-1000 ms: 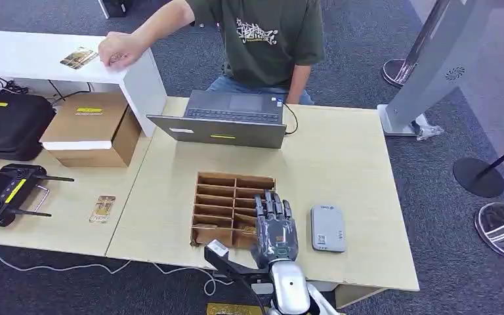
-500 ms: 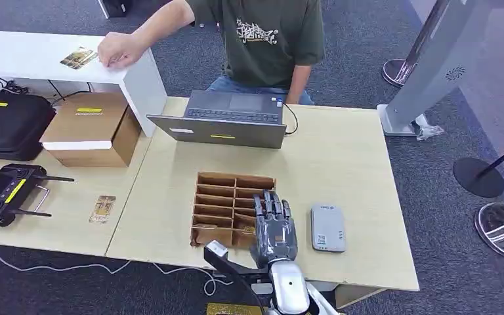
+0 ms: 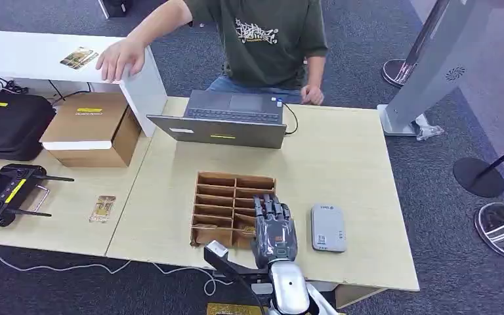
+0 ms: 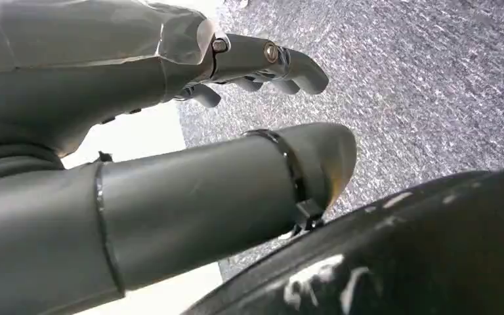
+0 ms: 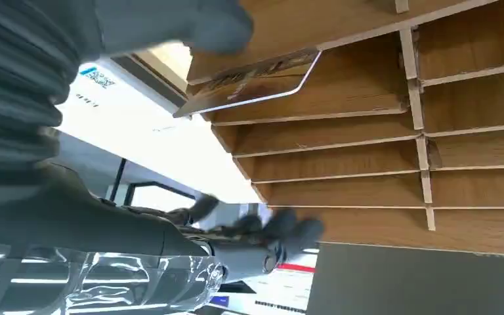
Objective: Pass the card to the sensor for recognition and then transmit it.
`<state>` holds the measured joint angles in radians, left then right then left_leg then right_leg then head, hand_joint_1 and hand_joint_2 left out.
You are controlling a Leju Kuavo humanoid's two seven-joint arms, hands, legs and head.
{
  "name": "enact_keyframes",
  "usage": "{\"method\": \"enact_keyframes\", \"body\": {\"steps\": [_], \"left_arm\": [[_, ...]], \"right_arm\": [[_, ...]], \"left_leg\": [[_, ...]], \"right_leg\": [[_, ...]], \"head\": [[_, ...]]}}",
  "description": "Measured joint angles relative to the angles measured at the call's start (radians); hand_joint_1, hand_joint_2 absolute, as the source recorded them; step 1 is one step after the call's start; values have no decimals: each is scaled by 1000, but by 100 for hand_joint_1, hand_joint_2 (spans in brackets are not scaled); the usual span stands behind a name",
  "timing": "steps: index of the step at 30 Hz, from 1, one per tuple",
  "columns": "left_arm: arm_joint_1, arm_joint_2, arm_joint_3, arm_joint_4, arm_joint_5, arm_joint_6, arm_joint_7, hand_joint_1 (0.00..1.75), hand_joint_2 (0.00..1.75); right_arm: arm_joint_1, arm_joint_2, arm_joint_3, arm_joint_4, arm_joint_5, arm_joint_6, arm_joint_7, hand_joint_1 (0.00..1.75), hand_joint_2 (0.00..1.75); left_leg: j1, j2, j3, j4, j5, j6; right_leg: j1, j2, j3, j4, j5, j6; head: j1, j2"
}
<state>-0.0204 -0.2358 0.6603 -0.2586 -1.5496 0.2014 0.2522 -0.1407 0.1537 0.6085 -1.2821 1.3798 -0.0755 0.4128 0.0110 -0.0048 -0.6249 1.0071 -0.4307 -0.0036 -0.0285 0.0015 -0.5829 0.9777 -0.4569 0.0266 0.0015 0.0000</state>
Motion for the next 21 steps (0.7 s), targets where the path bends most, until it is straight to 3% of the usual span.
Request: {"method": "enact_keyframes", "body": {"steps": [14,19,21], "left_arm": [[-1,0,21,0,0,-3,6,0,0],[-1,0,24,0,0,-3,6,0,0],[-1,0,24,0,0,-3,5,0,0]], "right_arm": [[-12,0,0,0,-2,-3,-5,173,175],[-12,0,0,0,-3,-3,-5,159,175],[-12,0,0,0,-4,-3,-6,161,175]], "left_leg": [[0,0,0,0,0,0],[0,0,0,0,0,0],[0,0,0,0,0,0]], "right_leg": [[0,0,0,0,0,0],[0,0,0,0,0,0],[0,0,0,0,0,0]], "head": [[0,0],[0,0],[0,0]]}}
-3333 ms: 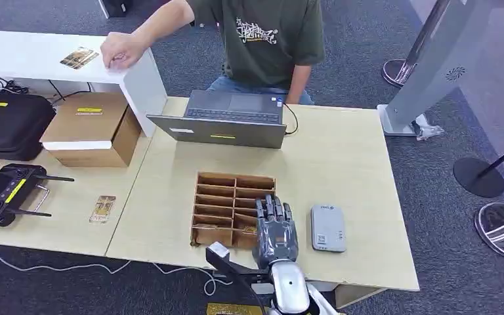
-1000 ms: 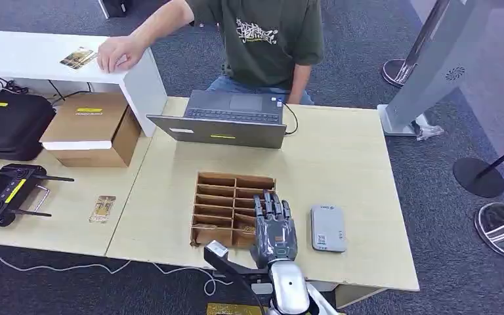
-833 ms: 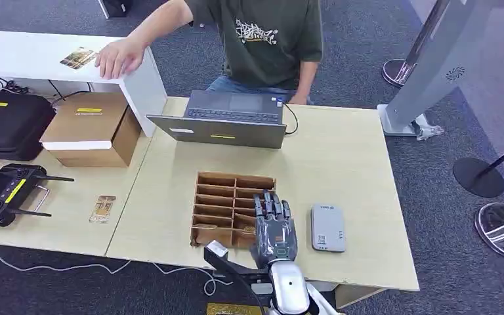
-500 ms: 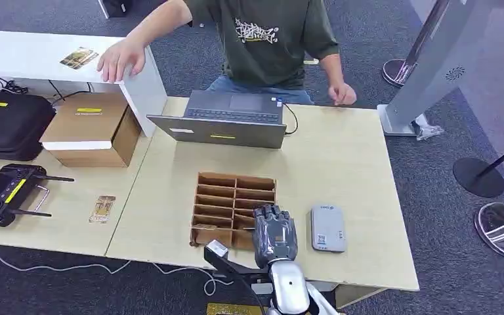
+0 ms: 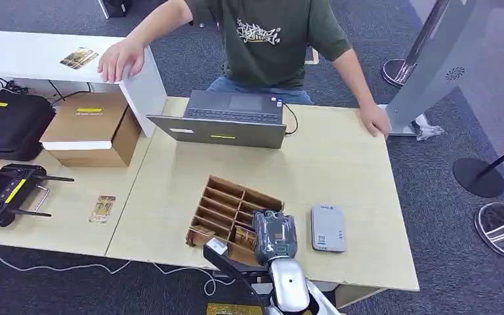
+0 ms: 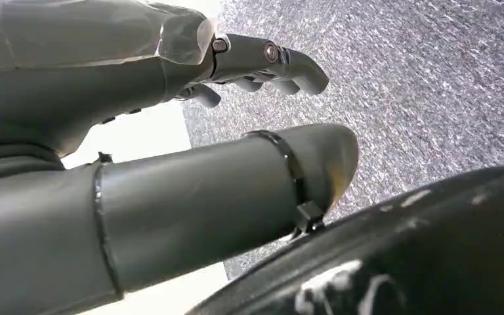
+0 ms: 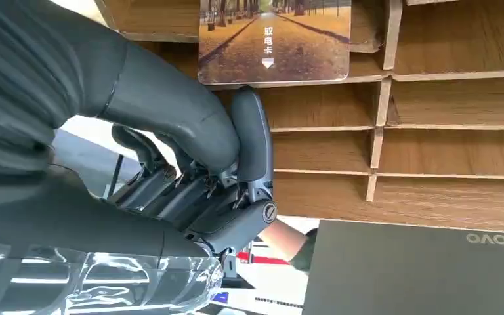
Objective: Pass the card to the sensor for recognition and then transmit it.
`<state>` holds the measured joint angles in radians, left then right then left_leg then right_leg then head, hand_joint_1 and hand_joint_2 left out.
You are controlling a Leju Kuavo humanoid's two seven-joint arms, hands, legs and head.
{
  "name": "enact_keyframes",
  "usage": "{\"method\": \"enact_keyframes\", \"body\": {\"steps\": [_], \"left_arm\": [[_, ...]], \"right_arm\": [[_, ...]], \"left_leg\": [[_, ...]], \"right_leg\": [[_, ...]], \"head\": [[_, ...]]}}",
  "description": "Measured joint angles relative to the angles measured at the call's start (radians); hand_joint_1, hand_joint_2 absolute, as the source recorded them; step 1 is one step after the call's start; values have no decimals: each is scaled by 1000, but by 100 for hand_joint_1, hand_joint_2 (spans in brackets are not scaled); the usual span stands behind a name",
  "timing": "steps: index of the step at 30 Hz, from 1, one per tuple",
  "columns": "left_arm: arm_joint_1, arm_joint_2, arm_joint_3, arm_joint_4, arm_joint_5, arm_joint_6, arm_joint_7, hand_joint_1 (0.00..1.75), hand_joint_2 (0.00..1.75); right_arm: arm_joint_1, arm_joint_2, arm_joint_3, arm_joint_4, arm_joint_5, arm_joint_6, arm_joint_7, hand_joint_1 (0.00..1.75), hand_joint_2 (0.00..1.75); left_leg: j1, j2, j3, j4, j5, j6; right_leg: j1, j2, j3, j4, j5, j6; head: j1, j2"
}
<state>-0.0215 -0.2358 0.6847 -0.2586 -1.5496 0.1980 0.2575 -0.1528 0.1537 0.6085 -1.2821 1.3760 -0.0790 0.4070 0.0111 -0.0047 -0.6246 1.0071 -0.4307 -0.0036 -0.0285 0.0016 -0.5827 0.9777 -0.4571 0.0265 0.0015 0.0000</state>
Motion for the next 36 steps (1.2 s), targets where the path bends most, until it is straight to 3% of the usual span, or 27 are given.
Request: {"method": "enact_keyframes", "body": {"steps": [8,20,22,23,24,31,36], "left_arm": [[0,3,0,0,0,-2,0,0,0],[0,8,0,0,0,-10,0,0,0],[0,8,2,0,0,-10,0,0,0],[0,8,4,0,0,-11,0,0,0],[0,8,7,0,0,-12,0,0,0],[1,8,24,0,0,-19,-1,0,0],[2,10,26,0,0,-20,-12,0,0]], "right_arm": [[1,0,0,0,-3,-2,0,173,175],[1,0,0,0,-4,-2,0,169,175],[2,0,0,-1,-3,-2,0,145,175],[2,0,0,-2,-3,-2,0,113,175],[3,0,0,-3,-3,-2,0,0,175],[29,-8,-5,-82,6,-7,6,0,175],[69,-12,-40,-245,88,-17,0,0,175]], "left_leg": [[0,0,0,0,0,0],[0,0,0,0,0,0],[0,0,0,0,0,0],[0,0,0,0,0,0],[0,0,0,0,0,0],[0,0,0,0,0,0],[0,0,0,0,0,0]], "right_leg": [[0,0,0,0,0,0],[0,0,0,0,0,0],[0,0,0,0,0,0],[0,0,0,0,0,0],[0,0,0,0,0,0],[0,0,0,0,0,0],[0,0,0,0,0,0]], "head": [[0,0],[0,0],[0,0],[0,0],[0,0],[0,0],[0,0]]}}
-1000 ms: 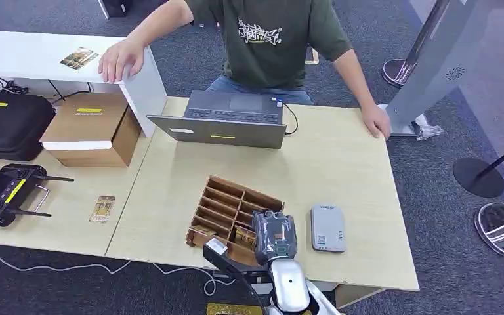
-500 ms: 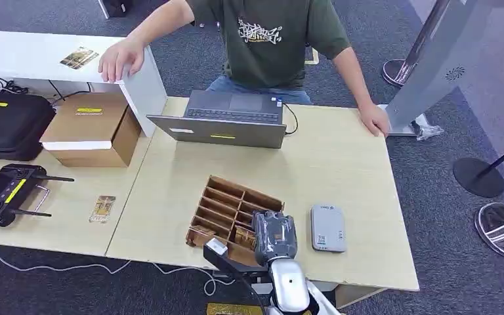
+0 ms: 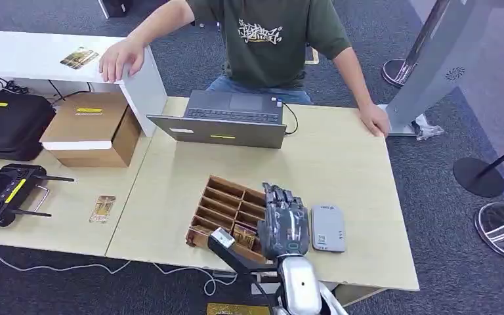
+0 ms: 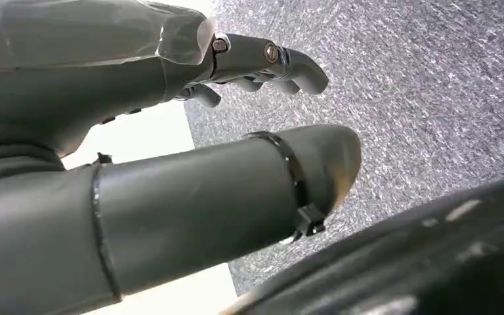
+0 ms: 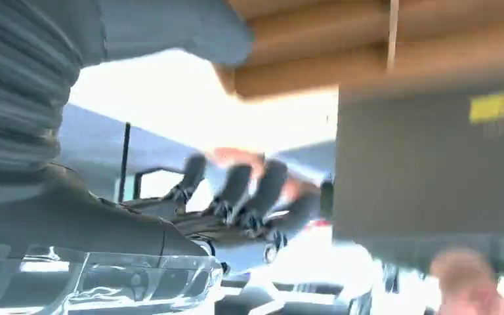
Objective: Pass the card to the sensor for recognition and then transmit it.
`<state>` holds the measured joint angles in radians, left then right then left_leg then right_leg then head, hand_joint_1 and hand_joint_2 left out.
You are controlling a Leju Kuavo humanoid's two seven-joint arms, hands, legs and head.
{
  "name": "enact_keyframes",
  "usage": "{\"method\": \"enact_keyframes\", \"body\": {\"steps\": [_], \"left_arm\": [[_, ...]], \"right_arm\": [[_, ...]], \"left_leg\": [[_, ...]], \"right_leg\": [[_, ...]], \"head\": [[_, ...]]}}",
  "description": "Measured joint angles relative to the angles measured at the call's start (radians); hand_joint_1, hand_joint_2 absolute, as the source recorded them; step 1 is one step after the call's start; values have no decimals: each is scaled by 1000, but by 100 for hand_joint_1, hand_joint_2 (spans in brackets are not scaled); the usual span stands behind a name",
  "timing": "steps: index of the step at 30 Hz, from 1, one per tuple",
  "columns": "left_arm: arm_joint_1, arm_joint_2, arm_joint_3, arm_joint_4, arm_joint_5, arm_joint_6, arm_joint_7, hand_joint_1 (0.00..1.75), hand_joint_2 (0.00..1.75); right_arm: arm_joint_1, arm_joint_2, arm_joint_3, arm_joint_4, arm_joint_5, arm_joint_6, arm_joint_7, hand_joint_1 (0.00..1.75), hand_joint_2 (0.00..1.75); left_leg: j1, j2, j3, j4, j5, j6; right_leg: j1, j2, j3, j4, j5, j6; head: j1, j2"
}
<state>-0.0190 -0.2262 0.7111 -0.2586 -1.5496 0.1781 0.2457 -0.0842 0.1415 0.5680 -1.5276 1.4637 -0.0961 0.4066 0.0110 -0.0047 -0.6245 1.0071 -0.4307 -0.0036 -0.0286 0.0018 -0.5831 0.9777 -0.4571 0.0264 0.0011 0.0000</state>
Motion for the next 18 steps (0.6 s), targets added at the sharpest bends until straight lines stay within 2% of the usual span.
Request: {"method": "enact_keyframes", "body": {"steps": [6,14,18], "left_arm": [[0,4,0,0,0,-9,-5,0,0],[0,11,0,0,0,-17,-5,0,0],[0,12,0,0,0,-18,-4,0,0]], "right_arm": [[66,-5,-49,-144,17,-24,-25,0,175],[117,-5,-86,-210,18,-29,-32,0,175],[142,-6,-95,-247,19,-10,-31,0,175]], "left_leg": [[0,0,0,0,-1,0],[0,0,0,0,-1,0],[0,0,0,0,-1,0]], "right_leg": [[0,0,0,0,0,0],[0,0,0,0,0,0],[0,0,0,0,0,0]], "head": [[0,0],[0,0],[0,0]]}}
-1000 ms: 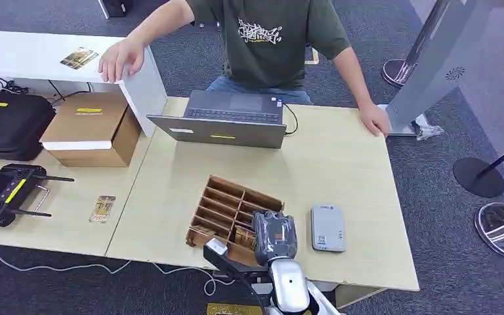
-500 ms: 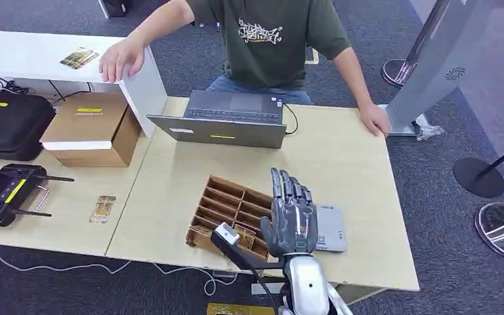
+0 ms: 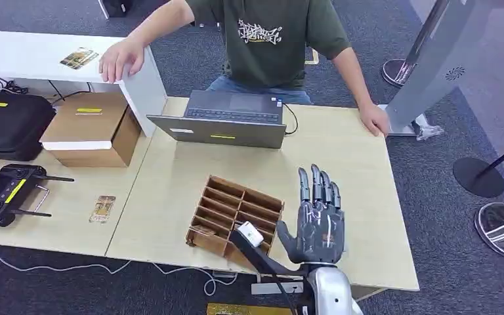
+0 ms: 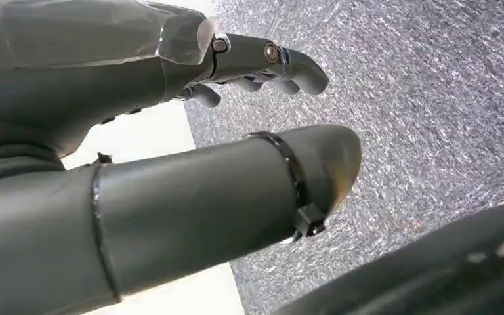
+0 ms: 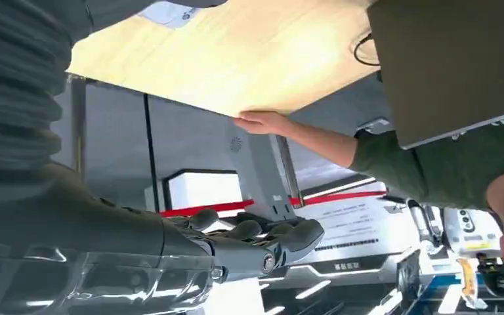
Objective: Pass the card to the sensor for recognition and then transmit it.
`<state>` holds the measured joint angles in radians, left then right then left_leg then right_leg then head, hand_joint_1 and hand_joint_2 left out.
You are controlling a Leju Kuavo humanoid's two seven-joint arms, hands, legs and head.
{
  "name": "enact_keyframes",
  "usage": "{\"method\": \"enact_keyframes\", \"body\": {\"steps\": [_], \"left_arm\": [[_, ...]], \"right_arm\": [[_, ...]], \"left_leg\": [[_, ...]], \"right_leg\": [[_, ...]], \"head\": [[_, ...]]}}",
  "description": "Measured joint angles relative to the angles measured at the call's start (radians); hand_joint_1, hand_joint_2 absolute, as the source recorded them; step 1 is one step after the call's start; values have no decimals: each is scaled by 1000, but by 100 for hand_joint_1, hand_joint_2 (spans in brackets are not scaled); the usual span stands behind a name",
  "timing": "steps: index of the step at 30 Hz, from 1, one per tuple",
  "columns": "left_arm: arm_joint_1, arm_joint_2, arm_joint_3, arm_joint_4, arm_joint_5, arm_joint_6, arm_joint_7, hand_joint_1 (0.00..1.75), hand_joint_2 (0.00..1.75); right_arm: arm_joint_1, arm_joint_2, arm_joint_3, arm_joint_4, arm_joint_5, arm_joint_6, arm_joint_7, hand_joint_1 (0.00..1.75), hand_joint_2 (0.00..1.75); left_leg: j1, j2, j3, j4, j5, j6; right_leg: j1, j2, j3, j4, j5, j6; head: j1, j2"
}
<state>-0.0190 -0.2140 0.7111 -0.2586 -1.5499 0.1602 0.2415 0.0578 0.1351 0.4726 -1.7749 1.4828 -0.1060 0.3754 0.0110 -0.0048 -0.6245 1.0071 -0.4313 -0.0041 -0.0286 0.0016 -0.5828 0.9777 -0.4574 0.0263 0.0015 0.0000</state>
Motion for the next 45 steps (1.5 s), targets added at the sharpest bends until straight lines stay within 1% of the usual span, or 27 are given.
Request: {"method": "enact_keyframes", "body": {"steps": [5,10,17,20,24,29,33,37,45], "left_arm": [[0,0,-2,0,0,0,0,0,0],[0,-2,-3,0,0,-1,3,0,0],[0,-3,-8,0,0,-6,8,0,0],[0,-3,-13,0,0,-10,9,0,0],[-1,-3,-22,0,0,-14,10,0,0],[-2,-4,-28,0,0,-14,8,0,0],[-2,-5,-28,0,1,-13,0,0,0],[-3,-9,-27,0,1,-9,-3,0,0],[-4,-15,-27,0,0,8,-14,0,0]], "right_arm": [[28,-10,2,-54,2,42,-2,0,175],[49,-22,8,-88,4,52,-1,0,175],[87,-55,30,-119,8,38,11,0,175],[95,-73,40,-111,5,-1,17,0,175],[99,-105,58,-51,-4,-99,-1,0,175],[84,-116,69,38,-22,-163,-29,0,175],[53,-119,90,134,-48,-213,-61,0,175],[22,-120,113,230,-65,-237,-86,0,175],[-37,-120,163,379,-113,-244,-140,0,175]], "left_leg": [[0,0,0,0,0,0],[0,0,0,0,0,0],[0,0,0,0,0,0],[0,0,0,0,-1,0],[0,0,0,0,-1,0],[0,0,0,0,-1,0],[0,0,0,0,-1,0],[0,0,0,0,-1,0],[0,0,0,0,-1,0]], "right_leg": [[0,0,0,0,0,0],[0,0,0,0,0,0],[0,0,0,0,0,0],[0,0,0,0,-1,0],[0,0,0,0,-1,0],[0,0,0,0,-1,0],[0,0,0,0,-1,0],[0,0,0,0,-1,0],[0,0,0,0,-1,0]], "head": [[0,0],[0,0],[0,0],[0,0],[0,0],[0,0],[0,0],[0,0],[0,0]]}}
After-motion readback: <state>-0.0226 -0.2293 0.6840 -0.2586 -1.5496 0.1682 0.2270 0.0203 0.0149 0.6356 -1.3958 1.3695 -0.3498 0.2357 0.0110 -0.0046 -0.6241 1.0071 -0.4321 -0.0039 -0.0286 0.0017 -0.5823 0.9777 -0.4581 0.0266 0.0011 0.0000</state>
